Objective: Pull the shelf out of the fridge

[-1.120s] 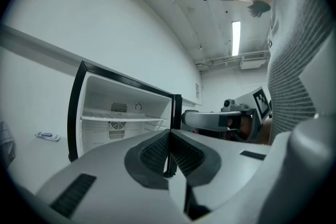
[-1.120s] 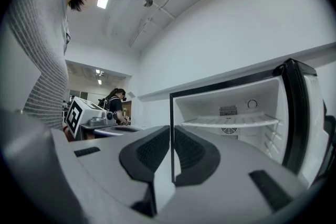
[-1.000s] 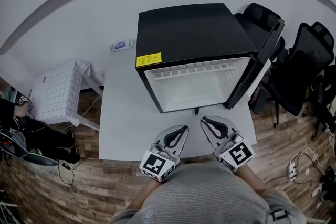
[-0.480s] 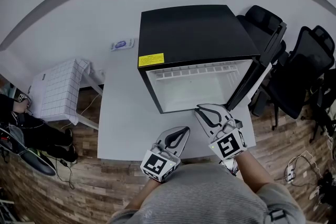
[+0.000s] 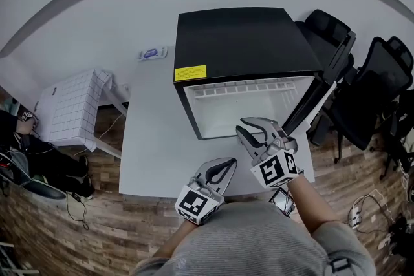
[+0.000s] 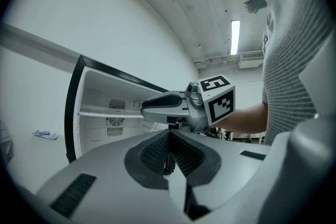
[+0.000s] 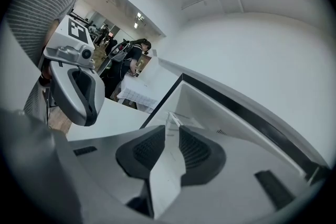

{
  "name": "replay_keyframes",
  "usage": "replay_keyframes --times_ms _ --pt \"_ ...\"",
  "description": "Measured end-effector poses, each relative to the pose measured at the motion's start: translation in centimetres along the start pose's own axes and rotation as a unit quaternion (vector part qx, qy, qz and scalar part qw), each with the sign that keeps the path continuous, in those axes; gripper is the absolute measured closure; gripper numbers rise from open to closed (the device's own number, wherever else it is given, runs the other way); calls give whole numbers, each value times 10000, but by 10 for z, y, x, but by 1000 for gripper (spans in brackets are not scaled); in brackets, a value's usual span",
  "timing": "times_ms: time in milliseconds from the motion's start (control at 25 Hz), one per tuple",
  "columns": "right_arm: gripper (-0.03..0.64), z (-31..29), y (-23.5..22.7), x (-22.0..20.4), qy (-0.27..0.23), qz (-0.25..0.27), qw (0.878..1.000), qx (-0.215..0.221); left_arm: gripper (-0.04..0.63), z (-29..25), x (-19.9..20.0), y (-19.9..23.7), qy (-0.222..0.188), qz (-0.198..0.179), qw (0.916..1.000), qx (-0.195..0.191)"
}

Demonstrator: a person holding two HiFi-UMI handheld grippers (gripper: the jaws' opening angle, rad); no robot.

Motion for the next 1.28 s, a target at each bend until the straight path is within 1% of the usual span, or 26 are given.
replay_keyframes --times_ms 120,280,400,560,760,920,1080,1280 --pt "519 -9 0 -9 138 273 9995 -118 584 0 -2 1 10 9 10000 1" --pt "463 -21 -3 -15 472 714 9960 -276 584 -1 -1 2 -1 41 10000 -18" --pt "455 -30 -9 -22 682 1141 9899 -493 584 -2 -2 2 -1 31 10000 -30" --pt "456 -43 -18 -32 1037 1719 9760 -846 584 -2 -2 4 2 46 10000 -13" --pt "455 -60 -29 -41 1489 2446 9488 -1337 584 -1 -3 6 13 38 10000 15" --pt "456 -75 -34 -48 1615 2508 9433 -1459 584 1 -4 7 31 32 10000 34" --pt "454 -85 -43 -57 1930 2791 9254 -1686 584 1 -6 9 56 37 10000 63" --pt "455 -99 -54 -64 2112 2995 9121 -1840 584 3 -7 11 92 50 9999 80"
Point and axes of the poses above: the fingertips, and each gripper's own axes: z backward along the fingers, y to its left, x out of its top, the point moved 1 cm from there along z, backward along the fingers, and after that the axes turned 13 degrees about y, right-handed, at the moved point
